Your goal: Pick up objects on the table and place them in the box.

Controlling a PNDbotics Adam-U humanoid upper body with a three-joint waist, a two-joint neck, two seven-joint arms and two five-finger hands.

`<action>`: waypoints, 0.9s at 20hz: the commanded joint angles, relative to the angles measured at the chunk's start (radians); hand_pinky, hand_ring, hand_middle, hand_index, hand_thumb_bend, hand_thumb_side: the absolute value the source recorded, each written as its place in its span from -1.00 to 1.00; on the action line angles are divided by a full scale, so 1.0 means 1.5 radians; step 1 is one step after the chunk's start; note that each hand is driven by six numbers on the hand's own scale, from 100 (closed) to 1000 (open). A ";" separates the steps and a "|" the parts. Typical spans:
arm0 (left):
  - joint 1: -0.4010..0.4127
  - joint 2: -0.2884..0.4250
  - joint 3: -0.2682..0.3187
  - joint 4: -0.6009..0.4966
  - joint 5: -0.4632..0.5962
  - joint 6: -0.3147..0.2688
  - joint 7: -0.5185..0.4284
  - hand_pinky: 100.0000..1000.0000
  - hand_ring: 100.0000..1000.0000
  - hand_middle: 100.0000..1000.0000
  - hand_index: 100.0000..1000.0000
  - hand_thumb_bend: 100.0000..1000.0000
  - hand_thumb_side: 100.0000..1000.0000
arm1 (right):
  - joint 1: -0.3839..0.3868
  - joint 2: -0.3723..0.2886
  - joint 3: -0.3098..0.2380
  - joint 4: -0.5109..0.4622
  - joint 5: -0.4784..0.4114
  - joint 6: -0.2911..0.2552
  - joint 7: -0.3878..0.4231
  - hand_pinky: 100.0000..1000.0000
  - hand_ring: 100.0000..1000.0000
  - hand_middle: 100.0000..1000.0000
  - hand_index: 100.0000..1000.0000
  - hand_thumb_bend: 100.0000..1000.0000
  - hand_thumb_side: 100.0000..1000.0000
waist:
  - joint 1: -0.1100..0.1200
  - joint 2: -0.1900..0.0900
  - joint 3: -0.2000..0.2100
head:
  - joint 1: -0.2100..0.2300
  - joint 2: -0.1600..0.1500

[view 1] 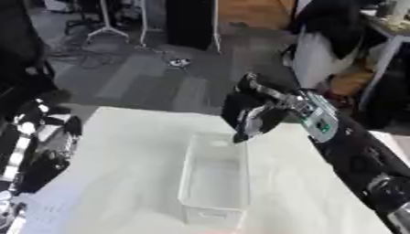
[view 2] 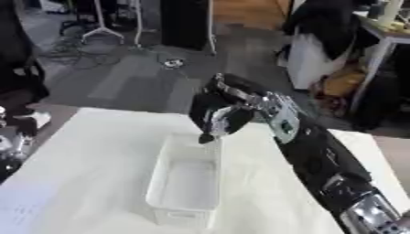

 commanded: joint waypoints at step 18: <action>-0.011 0.015 0.009 -0.014 0.000 0.001 0.001 0.21 0.44 0.67 0.71 -0.98 0.72 | -0.013 -0.025 -0.005 -0.019 -0.011 -0.001 0.007 -0.56 -0.13 0.07 0.34 0.68 0.31 | -0.004 -0.003 0.012 | 0.020 -0.005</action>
